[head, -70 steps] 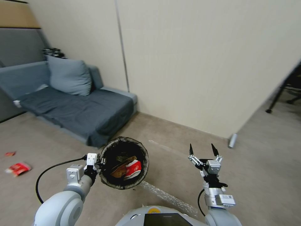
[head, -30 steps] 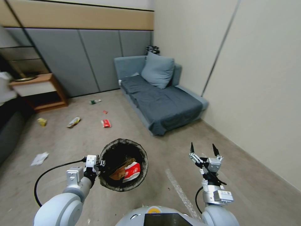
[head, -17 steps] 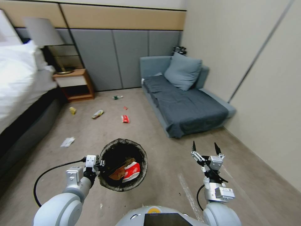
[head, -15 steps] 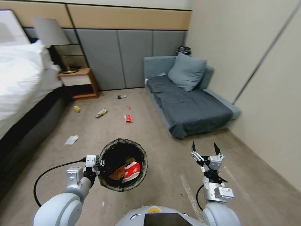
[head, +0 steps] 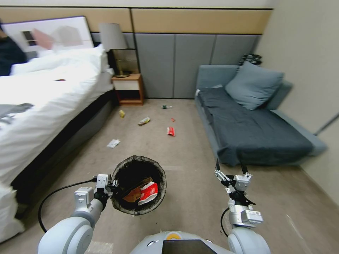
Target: Pick up the trash bin, then pick up the garbage from the floor and place it into the trash bin.
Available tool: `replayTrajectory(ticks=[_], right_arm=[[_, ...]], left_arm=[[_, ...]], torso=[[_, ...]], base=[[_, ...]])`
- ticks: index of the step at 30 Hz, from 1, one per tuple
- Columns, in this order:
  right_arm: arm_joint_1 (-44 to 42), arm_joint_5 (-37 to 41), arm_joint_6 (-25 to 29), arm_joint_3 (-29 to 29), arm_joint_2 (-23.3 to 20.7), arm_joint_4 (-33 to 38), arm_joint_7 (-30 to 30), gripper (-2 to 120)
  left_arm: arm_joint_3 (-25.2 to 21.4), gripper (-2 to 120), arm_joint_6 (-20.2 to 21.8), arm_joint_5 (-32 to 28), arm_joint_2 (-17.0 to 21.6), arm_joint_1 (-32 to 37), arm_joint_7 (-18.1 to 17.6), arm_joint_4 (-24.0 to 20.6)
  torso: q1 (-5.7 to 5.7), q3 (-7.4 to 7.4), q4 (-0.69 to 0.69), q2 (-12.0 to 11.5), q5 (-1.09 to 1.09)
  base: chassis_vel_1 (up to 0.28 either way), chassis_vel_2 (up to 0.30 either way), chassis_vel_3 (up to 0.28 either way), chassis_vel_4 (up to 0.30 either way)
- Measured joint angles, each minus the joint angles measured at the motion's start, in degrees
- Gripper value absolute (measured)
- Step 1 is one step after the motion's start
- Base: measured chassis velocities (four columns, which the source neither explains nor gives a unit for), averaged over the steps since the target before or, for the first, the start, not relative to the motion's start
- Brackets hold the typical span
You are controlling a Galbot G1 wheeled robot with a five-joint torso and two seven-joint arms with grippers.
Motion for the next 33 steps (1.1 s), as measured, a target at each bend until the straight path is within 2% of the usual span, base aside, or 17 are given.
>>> replayTrajectory(ticks=[7, 19, 33], right_arm=[[-0.1, -0.1, -0.6, -0.2, 0.2, 0.2, 0.6, 100], [-0.2, -0.5, -1.1, -0.3, 0.1, 0.5, 1.0, 100], [-0.2, -0.8, -1.2, -0.8, -0.4, 0.2, 1.0, 100]], left_arm=[[0.0, 2, -0.1, 0.0, 0.1, -0.2, 0.0, 0.0], [-0.1, 2, -0.2, 0.1, 0.1, 0.0, 0.1, 0.0], [-0.1, 2, -0.4, 0.6, 0.0, 0.6, 0.2, 0.0]], torso=[[0.0, 0.0, -0.05, 0.0, 0.0], [0.0, 0.0, -0.03, 0.0, 0.0], [0.0, 0.0, -0.04, 0.0, -0.02]], base=[[0.031, 0.039, 0.038, 0.028], [-0.003, 0.005, 0.004, -0.003], [-0.155, 0.153, 0.155, -0.148]])
